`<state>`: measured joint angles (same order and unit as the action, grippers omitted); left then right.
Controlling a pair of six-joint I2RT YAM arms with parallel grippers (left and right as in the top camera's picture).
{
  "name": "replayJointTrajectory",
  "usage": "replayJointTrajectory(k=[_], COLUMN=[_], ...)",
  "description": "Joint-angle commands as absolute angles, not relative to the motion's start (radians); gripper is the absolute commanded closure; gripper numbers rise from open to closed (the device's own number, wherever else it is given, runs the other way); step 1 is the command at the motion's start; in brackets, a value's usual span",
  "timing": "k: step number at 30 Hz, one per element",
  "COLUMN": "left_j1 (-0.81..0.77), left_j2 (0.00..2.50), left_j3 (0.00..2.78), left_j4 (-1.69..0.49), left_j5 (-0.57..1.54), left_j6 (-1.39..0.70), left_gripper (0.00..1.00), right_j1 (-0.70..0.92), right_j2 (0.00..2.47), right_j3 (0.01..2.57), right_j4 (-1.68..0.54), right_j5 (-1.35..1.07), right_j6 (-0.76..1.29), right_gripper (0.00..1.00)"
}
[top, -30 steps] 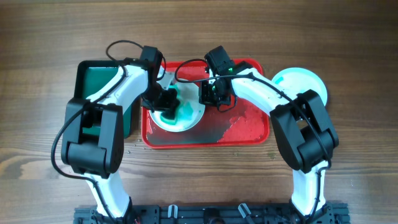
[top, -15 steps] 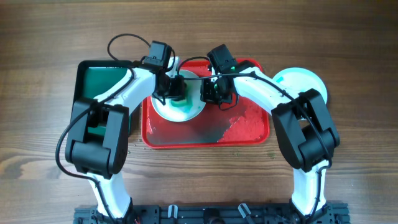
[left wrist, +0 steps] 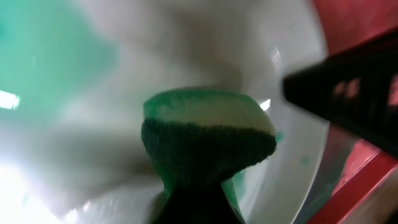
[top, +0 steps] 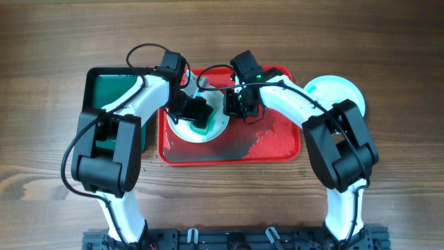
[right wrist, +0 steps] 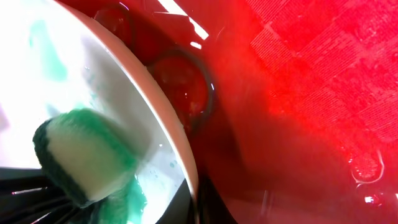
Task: Clean dirty plates on tray and stack at the side
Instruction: 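Scrub the held plate with the sponge in the left gripper, then lift the scrubbed plate with the right gripper and carry it rightward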
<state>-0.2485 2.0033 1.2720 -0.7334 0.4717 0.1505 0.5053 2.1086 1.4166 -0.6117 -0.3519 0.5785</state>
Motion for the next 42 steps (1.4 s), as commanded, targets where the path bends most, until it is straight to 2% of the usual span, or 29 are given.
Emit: replayJointTrajectory(k=[1,3,6,9,11,13,14,17,19,21,23,28,32,36,42], left_j1=[-0.259,-0.259,-0.259,-0.259,-0.260,-0.265,-0.266,-0.266,-0.266,-0.252,-0.218,-0.097,-0.038,-0.042,-0.042], left_j2=[2.034,2.034,2.034,2.033,2.033,2.033,2.033,2.033,2.033,2.033,2.026,1.946,1.876,1.895,1.898], left_j3=[1.259,1.259,1.259,1.259,1.259,1.259,1.259,1.259,1.259,1.290,1.362,1.648,1.700,1.691,1.591], left_j4=[-0.577,-0.444,-0.422,-0.514,-0.587,-0.699,-0.748,-0.823,-0.820,-0.801,-0.813,-0.915,-0.922,-1.012,-0.975], left_j5=[0.495,0.217,-0.141,-0.300,-0.288,-0.176,-0.047,0.482,0.651,0.633,0.575,0.521,0.474,0.339,0.331], left_j6=[0.102,-0.103,-0.273,-0.338,-0.349,-0.344,-0.303,0.014,0.126,0.118,0.020,-0.136,-0.173,-0.173,-0.174], left_gripper=[0.96,0.96,0.96,0.96,0.96,0.96,0.96,0.96,0.96,0.96,0.96,0.96,0.96,0.96,0.96], right_j1=[0.506,0.506,0.506,0.506,0.506,0.506,0.506,0.506,0.506,0.506,0.506,0.506,0.501,0.505,0.588], right_j2=[2.123,2.123,2.123,2.123,2.123,2.123,2.123,2.123,2.123,2.123,2.123,2.101,2.012,1.883,1.750], right_j3=[1.426,1.426,1.426,1.426,1.426,1.426,1.426,1.426,1.426,1.426,1.426,1.426,1.426,1.426,1.426], right_j4=[-0.607,-0.607,-0.607,-0.607,-0.607,-0.605,-0.605,-0.606,-0.606,-0.606,-0.604,-0.607,-0.656,-0.738,-0.838], right_j5=[-0.361,-0.361,-0.361,-0.361,-0.361,-0.361,-0.361,-0.361,-0.361,-0.363,-0.368,-0.369,-0.294,0.022,0.661], right_j6=[0.583,0.583,0.583,0.583,0.583,0.583,0.583,0.583,0.582,0.577,0.575,0.548,0.494,0.420,0.393], right_gripper=[0.96,0.96,0.96,0.96,0.96,0.96,0.96,0.96,0.96,0.96,0.96,0.96,0.95,0.95,0.96])
